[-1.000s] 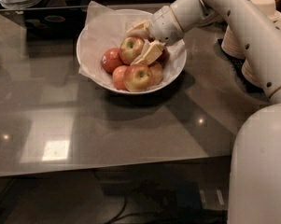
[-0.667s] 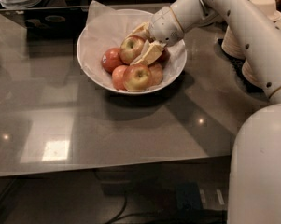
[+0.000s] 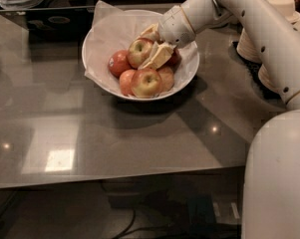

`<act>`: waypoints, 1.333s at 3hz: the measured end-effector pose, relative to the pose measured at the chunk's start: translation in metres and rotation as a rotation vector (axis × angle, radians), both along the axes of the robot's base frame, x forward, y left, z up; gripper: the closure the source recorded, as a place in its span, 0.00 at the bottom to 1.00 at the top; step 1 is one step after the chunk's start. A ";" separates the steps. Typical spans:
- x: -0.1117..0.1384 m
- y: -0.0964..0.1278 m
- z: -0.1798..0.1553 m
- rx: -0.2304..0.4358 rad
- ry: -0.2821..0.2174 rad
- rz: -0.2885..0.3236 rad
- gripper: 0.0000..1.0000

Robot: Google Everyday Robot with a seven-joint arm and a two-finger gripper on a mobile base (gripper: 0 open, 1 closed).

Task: Pick apple from white bowl

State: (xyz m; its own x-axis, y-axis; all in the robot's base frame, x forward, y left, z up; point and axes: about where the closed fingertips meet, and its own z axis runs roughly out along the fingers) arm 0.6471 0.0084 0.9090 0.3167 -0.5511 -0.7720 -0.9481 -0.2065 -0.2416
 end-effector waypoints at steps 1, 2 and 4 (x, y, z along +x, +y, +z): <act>-0.001 -0.001 0.011 0.045 -0.012 -0.001 1.00; -0.003 -0.004 0.028 0.083 -0.038 -0.004 1.00; -0.018 -0.020 0.057 0.075 -0.068 -0.047 1.00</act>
Offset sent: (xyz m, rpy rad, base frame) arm -0.0075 -0.0145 0.0502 0.1256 -0.0729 -0.0122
